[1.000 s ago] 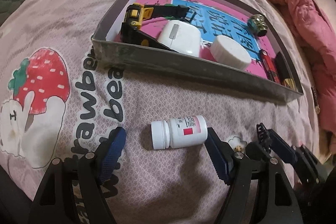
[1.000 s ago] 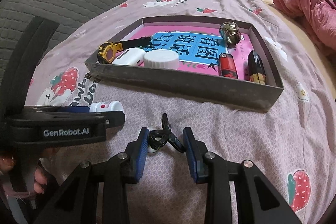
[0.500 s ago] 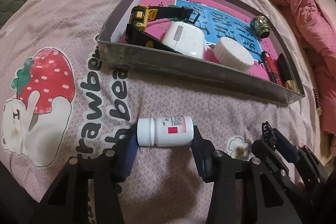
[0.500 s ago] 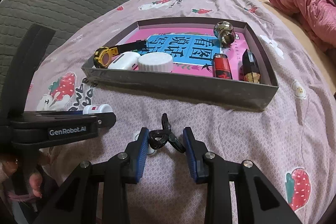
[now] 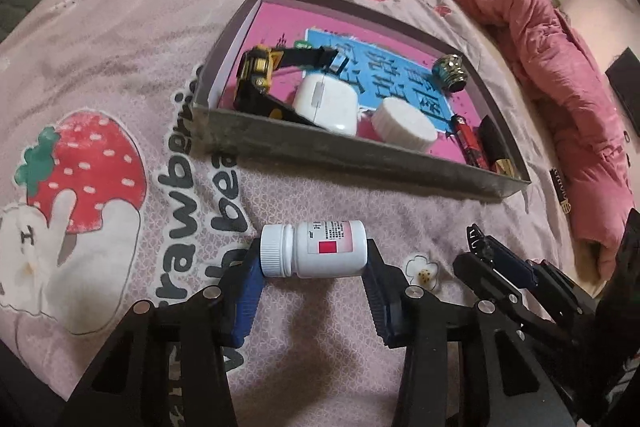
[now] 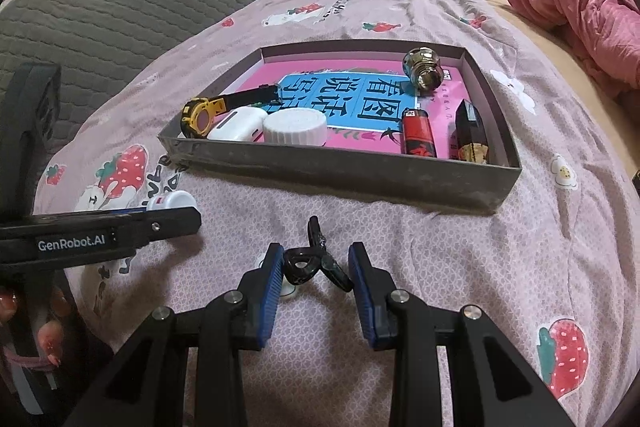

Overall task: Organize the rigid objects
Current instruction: 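Lift and carry the pill bottle and black clip with both tools over the tray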

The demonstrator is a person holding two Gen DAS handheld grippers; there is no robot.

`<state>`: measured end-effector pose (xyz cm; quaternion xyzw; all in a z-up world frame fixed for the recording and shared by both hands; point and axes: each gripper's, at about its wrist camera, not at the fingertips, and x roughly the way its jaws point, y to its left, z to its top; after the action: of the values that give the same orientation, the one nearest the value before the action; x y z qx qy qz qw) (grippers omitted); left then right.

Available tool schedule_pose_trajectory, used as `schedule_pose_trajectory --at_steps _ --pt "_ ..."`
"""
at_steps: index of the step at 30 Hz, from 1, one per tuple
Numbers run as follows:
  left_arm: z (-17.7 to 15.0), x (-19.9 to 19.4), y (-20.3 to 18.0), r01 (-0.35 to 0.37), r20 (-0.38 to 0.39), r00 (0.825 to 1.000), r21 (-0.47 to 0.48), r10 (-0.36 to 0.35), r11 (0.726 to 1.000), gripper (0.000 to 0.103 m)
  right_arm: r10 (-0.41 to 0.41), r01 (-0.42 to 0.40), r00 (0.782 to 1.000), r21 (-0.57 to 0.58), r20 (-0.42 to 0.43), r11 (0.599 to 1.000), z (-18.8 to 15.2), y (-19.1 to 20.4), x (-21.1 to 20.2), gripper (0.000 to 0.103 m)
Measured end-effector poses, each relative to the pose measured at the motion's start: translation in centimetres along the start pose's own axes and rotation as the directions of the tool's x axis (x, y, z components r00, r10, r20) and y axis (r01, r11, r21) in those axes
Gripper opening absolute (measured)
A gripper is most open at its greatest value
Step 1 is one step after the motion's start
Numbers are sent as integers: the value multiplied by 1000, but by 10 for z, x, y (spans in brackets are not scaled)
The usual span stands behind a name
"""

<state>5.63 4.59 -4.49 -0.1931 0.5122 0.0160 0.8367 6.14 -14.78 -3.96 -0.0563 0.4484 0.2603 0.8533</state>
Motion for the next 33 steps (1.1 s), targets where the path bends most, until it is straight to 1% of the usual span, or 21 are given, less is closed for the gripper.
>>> schedule_pose_trajectory --at_steps 5,9,15,25,33 --pt "2 -4 -10 -20 20 1000 40 19 999 48 -14 14 1000 4 13 1000 2 -1 -4 34" --pt "3 -6 -9 -21 17 1000 35 20 999 48 -20 20 1000 7 22 1000 2 -2 -9 34" --pt "2 -11 -12 -30 24 999 56 29 998 48 -27 27 999 6 35 1000 4 0 -16 34" --pt "3 -23 -15 -25 54 998 74 21 997 48 -41 42 997 -6 72 999 9 3 -30 34" --pt "5 -34 -24 -16 87 996 109 6 994 48 -54 53 994 19 91 998 14 -5 -38 34"
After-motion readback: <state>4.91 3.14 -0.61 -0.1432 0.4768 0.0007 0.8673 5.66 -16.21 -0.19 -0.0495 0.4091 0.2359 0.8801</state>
